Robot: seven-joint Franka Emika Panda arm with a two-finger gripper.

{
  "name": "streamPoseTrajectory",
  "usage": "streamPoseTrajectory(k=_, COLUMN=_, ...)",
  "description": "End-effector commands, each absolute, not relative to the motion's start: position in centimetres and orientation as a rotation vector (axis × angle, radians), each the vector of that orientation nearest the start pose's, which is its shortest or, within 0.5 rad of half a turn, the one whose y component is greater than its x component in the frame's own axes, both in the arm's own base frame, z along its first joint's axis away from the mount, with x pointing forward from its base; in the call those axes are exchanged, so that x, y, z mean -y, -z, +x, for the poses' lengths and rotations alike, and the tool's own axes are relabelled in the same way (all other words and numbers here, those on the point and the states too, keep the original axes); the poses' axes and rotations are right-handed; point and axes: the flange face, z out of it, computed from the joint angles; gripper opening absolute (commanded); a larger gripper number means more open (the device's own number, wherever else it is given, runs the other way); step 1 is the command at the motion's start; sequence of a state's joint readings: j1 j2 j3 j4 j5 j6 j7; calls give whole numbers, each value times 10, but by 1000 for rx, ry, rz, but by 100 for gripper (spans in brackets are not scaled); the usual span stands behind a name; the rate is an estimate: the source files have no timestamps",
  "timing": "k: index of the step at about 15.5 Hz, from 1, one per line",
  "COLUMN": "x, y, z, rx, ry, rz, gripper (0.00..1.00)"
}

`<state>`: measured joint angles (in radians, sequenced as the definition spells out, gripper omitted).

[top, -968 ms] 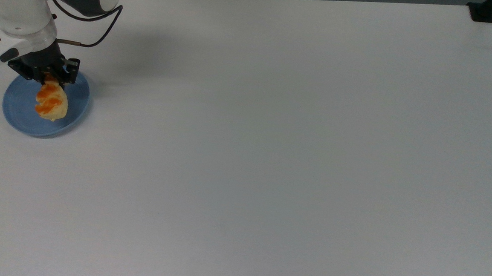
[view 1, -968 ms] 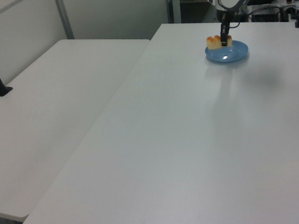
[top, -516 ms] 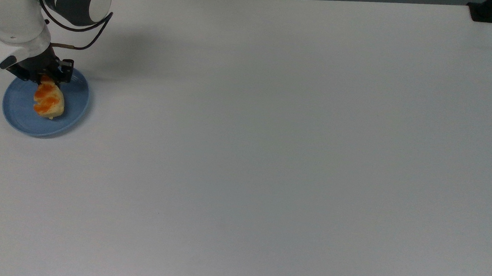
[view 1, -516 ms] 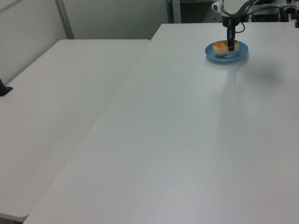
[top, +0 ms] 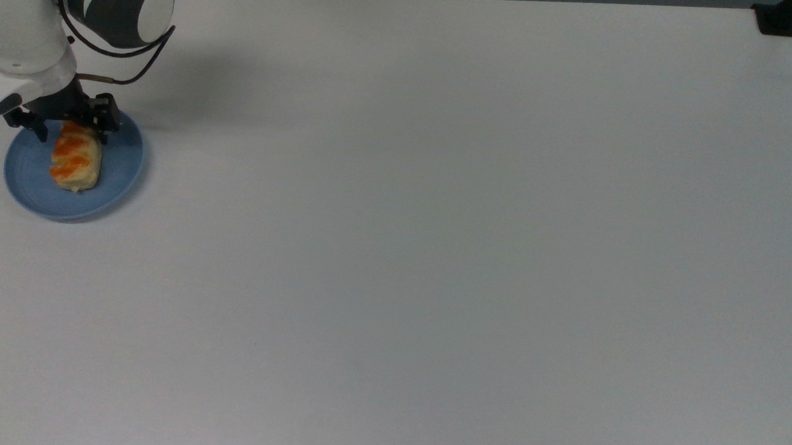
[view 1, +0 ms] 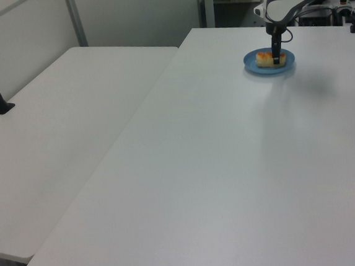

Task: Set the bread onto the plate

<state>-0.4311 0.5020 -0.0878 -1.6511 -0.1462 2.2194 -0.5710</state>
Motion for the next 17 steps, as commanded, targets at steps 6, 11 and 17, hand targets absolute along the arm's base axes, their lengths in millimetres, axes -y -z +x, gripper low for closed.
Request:
streamPoseTrajectory(k=6, x=248, y=-477, z=587, rx=-579, ry=35, rz=-3251, gripper=100)
streamPoseTrajectory(k=11, x=171, y=-576, z=561, rx=-578, ry=85, rz=-3120, gripper=100)
streamPoseTrajectory(k=17, x=78, y=-623, z=536, rx=-107, ry=34, rz=-3155, gripper=100)
